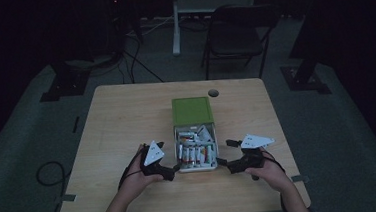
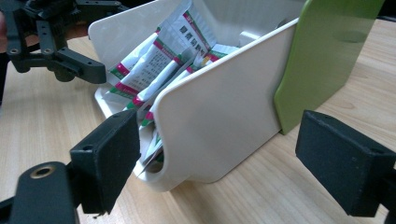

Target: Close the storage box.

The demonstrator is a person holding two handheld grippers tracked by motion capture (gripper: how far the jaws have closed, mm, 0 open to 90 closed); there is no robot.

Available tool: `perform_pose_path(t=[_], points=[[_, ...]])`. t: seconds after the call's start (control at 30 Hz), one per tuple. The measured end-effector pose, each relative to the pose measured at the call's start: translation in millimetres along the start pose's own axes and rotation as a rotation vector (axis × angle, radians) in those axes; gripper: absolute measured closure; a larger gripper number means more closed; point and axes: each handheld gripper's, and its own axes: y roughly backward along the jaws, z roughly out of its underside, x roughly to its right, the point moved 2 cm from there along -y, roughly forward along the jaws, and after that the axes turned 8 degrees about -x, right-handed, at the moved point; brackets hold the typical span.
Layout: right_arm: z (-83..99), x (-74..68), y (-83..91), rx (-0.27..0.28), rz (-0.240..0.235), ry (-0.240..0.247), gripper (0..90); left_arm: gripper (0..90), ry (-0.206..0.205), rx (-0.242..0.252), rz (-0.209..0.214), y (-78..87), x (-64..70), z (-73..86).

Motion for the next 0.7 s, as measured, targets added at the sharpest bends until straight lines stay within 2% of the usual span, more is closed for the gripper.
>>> perform_pose_path(t=[0.17, 0.33, 0.5, 0.7], points=[[0.8, 5.1, -1.6, -0.005, 0.023, -0.005, 13.1, 0.4, -0.003, -0.001, 0.003, -1.7, -0.2, -1.2], [0.3, 5.8, -2.7, -0.004, 0.017, -0.015, 12.6, 0.4, -0.01, 0.011, -0.009, -1.8, -1.5, -3.3], [-0.3, 6.7, -3.1, -0.006, 0.023, -0.018, 12.0, 0.4, 0.001, 0.014, -0.019, -1.0, -5.3, -4.7], [-0.8, 9.1, -3.1, -0.007, 0.031, -0.03, 12.2, 0.4, 0.007, 0.007, -0.012, -2.0, -7.9, -6.4]])
